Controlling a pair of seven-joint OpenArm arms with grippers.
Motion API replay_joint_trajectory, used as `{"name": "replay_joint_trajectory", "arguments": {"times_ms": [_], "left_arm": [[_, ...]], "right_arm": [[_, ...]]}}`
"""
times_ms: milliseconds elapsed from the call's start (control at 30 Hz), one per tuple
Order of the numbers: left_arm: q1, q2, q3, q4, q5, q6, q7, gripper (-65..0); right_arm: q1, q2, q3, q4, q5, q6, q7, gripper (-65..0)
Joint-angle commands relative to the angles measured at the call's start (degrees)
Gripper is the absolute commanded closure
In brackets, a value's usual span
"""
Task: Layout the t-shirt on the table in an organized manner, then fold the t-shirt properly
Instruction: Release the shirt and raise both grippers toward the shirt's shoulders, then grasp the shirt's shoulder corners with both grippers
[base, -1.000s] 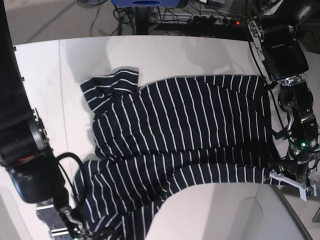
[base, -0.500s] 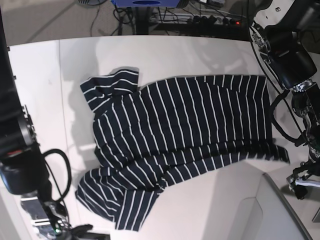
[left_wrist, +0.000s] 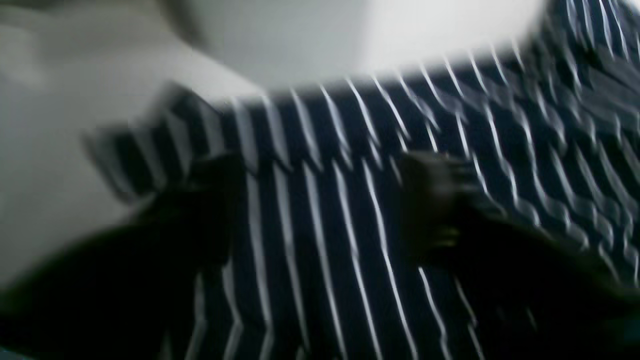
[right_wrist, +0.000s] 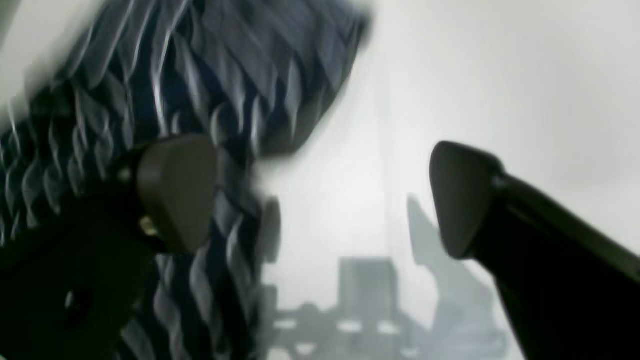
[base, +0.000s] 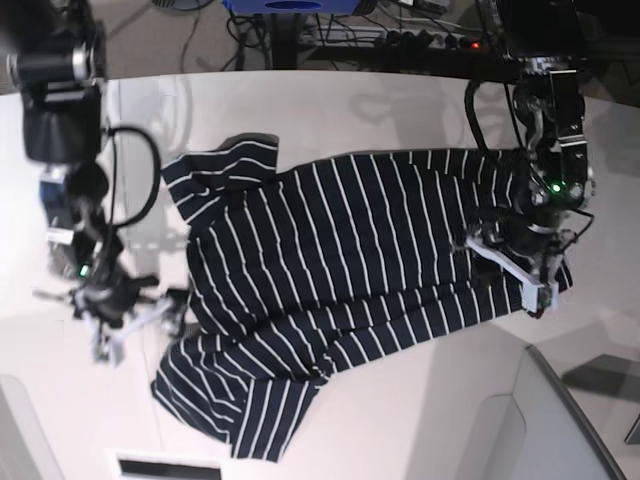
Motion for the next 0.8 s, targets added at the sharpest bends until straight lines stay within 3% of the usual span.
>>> {"name": "replay_joint_trajectory", "arguments": {"times_ms": [0, 100, 200, 367, 533, 767], "left_arm": [[-0.6, -0.5, 0.1, -0.2, 0.0, 0.5, -1.5, -19.4], [0.1, -0.4, 0.7, -3.0, 0.0, 0.5, -1.4, 0.0], [2.0, -0.4, 0.3, -5.1, 0.1, 0.5, -1.5, 0.0], [4.0, -1.0, 0.1, -8.3, 0.7, 0.5, -1.5, 0.0], [6.0, -0.6, 0.6, -11.8, 9.7, 0.5, -1.8, 0.0], [11.8, -2.0, 0.0, -12.5, 12.6, 0.5, -9.8, 0.0]], "right_arm": [[0.4, 0.1, 0.2, 3.2, 0.5, 0.3, 2.0, -57.2], [-5.3, -0.8, 0.2, 8.3, 0.5, 0.3, -2.5, -59.6], [-11.0, -1.1, 0.3, 14.5, 0.5, 0.3, -6.3, -60.6], [-18.2, -0.8, 0.5, 19.7, 0.5, 0.3, -6.6, -60.6], [-23.5, -0.7, 0.6, 19.5, 0.5, 0.3, -6.4, -60.6], [-30.0, -0.6, 0.6, 23.4, 0.5, 0.2, -6.3, -60.6]]}}
